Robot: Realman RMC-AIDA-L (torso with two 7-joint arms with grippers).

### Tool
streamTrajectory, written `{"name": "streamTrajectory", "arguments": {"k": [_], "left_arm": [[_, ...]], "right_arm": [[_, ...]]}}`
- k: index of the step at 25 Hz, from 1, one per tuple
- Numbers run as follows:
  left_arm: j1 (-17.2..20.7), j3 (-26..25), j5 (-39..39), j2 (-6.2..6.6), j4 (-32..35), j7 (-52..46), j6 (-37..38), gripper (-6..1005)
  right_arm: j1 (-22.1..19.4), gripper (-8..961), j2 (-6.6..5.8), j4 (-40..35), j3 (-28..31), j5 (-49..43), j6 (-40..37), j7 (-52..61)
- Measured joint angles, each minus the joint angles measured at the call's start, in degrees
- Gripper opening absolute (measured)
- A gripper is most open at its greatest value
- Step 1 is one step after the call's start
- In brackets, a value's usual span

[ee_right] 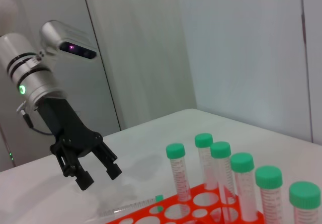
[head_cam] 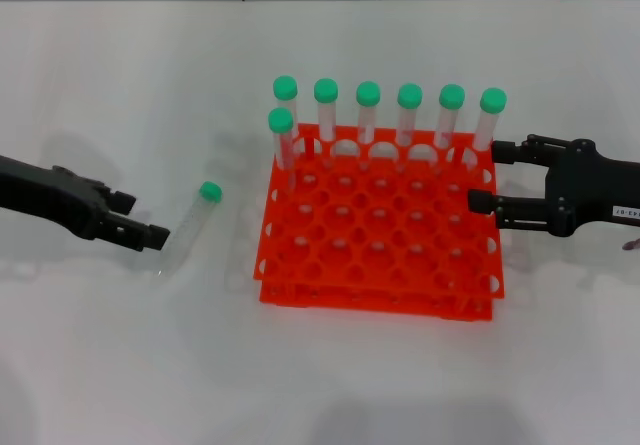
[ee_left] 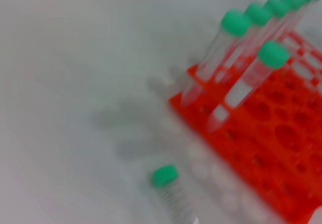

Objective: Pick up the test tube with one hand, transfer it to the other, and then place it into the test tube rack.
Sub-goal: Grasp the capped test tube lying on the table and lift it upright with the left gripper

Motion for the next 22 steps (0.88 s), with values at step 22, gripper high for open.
{"name": "streamTrajectory", "arguments": {"k": [22], "left_arm": [[-8.3,7.7,13.5,-2.23,-0.4,-8.5,-0.3,884]], "right_arm": [[0.5,790,0.11,0.0,0.3,0.8,0.0,-0.1]]}}
